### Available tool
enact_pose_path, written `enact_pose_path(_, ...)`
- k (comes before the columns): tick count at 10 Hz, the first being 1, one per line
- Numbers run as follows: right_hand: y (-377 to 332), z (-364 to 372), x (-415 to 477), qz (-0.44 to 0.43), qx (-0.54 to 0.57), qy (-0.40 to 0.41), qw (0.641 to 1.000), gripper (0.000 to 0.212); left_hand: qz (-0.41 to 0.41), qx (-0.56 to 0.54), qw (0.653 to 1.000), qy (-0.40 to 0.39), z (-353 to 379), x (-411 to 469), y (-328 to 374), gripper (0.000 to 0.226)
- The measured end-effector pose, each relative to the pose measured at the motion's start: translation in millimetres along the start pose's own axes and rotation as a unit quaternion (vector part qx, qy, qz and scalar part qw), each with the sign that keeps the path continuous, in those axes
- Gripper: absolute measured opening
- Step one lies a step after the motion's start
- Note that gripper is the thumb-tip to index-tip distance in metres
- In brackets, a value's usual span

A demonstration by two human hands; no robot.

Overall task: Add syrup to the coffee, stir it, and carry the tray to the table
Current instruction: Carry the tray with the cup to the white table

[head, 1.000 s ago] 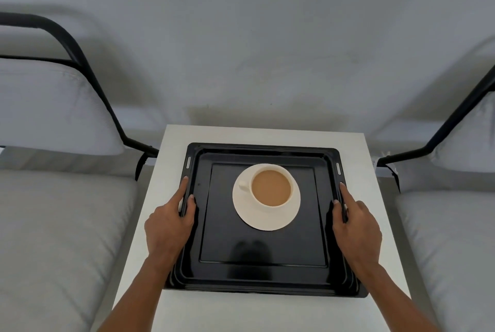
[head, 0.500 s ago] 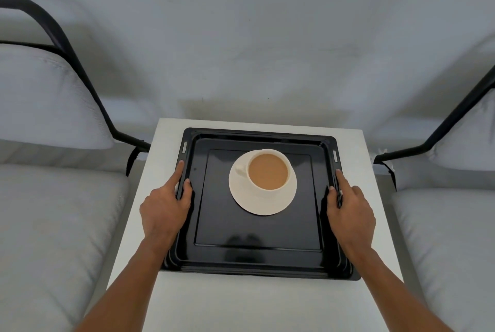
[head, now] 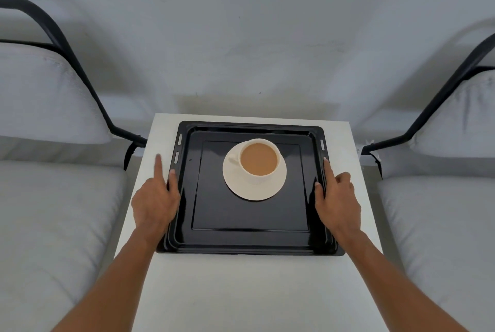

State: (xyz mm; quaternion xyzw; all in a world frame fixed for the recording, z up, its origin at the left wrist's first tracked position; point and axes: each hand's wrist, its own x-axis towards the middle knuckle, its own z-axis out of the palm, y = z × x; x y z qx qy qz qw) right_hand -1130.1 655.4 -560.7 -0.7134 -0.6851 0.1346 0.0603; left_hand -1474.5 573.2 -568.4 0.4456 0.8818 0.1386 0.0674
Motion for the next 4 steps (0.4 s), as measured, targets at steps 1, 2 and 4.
enact_pose_path(1,0,-4,-17,0.003,-0.033,0.001,0.999,0.062,-0.005,0.018,1.000,-0.008,-12,-14,-7,0.061)
enact_pose_path(2,-2,5,-45,-0.013,-0.075,0.026,0.997,0.064,0.017,0.017,1.000,-0.018,-17,-41,-7,0.061)
enact_pose_path(4,-10,14,-111,-0.083,-0.061,0.049,0.994,0.061,0.115,-0.015,0.993,-0.016,-24,-108,-4,0.063)
